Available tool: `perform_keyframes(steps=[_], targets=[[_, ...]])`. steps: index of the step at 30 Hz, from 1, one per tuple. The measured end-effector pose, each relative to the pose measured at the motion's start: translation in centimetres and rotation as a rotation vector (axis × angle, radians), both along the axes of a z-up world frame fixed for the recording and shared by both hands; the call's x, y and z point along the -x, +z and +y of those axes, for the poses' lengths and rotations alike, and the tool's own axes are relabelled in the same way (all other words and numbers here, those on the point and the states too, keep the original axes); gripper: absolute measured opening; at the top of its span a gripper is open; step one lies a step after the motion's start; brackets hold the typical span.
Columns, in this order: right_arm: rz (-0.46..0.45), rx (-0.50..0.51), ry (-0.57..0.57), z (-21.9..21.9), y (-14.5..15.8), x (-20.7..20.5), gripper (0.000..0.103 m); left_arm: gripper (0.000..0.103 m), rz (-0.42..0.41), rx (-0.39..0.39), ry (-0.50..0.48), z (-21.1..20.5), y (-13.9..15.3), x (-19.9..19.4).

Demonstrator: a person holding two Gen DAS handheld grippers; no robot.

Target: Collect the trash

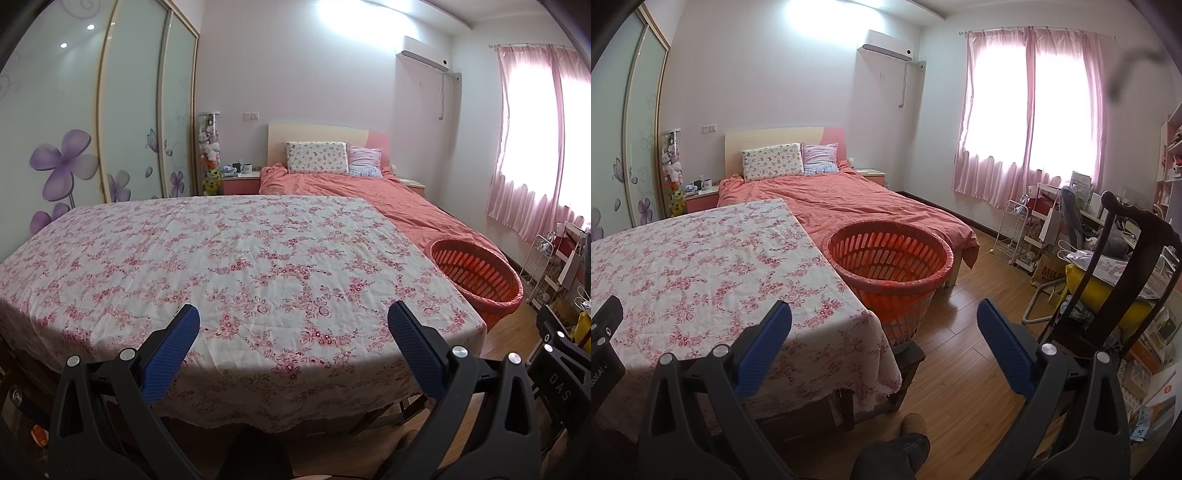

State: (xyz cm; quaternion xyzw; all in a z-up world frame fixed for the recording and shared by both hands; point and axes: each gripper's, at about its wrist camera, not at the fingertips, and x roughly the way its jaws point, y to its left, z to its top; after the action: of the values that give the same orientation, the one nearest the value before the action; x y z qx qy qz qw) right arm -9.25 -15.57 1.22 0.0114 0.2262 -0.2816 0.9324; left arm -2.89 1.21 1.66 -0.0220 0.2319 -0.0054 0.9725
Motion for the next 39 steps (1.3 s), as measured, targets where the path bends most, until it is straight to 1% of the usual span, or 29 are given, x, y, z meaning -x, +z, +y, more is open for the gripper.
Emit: perform_keyframes(steps=[39], targets=[[0.002, -0.006, 0.001, -0.11, 0.03, 0.03, 0.098, 0.100, 0.021, 0.001, 0.002, 0.13, -0.40, -0.16]])
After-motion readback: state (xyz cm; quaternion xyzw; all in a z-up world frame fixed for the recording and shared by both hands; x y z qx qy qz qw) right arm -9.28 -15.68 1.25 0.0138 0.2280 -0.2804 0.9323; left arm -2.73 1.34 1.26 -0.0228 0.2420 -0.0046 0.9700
